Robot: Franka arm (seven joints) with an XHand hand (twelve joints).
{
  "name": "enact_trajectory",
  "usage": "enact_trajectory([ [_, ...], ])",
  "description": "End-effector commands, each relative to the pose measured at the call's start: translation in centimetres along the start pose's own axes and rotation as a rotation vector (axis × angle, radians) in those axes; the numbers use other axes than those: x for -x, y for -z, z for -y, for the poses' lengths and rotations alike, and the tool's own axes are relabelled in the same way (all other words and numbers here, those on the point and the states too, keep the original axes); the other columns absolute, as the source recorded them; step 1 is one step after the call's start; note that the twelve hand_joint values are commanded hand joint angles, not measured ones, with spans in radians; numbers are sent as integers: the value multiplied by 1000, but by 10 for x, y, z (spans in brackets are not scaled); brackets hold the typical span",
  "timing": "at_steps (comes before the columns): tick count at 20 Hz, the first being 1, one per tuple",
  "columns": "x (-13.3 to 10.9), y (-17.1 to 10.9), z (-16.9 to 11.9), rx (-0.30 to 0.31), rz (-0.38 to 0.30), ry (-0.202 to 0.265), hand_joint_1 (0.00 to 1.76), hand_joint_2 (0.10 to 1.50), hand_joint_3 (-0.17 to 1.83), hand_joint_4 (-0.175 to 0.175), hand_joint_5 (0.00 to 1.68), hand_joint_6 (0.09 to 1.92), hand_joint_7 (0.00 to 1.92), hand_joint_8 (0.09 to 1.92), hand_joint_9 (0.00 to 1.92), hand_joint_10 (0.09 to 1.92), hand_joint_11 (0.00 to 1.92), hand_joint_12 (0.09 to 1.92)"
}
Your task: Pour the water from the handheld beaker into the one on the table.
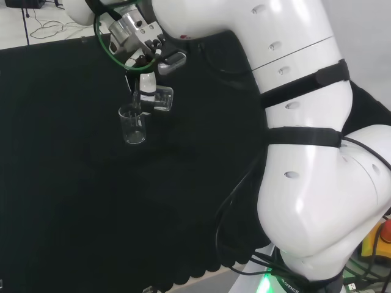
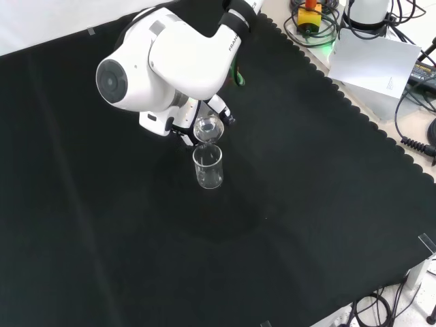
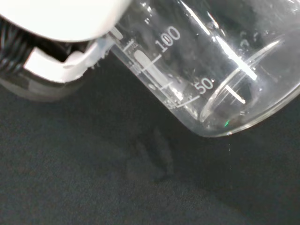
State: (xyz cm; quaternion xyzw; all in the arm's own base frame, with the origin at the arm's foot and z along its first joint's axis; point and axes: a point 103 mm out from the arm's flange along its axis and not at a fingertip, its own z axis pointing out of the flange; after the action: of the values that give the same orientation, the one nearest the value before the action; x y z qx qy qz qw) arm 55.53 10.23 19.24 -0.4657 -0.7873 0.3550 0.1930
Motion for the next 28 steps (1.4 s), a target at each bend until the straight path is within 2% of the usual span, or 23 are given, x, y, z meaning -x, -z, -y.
enact_trajectory([
  [1, -3, 1, -2, -32, 24, -19, 1129, 533, 903, 175, 1272, 808, 1796, 143, 1832, 87, 1387, 699],
  [20, -2, 7, 3, -33, 34, -38, 1128, 535, 905, 175, 1268, 818, 1796, 144, 1834, 87, 1388, 696],
  [28, -8, 21, 10, -55, 61, -53, 1128, 535, 906, 175, 1266, 821, 1796, 145, 1835, 87, 1388, 695],
])
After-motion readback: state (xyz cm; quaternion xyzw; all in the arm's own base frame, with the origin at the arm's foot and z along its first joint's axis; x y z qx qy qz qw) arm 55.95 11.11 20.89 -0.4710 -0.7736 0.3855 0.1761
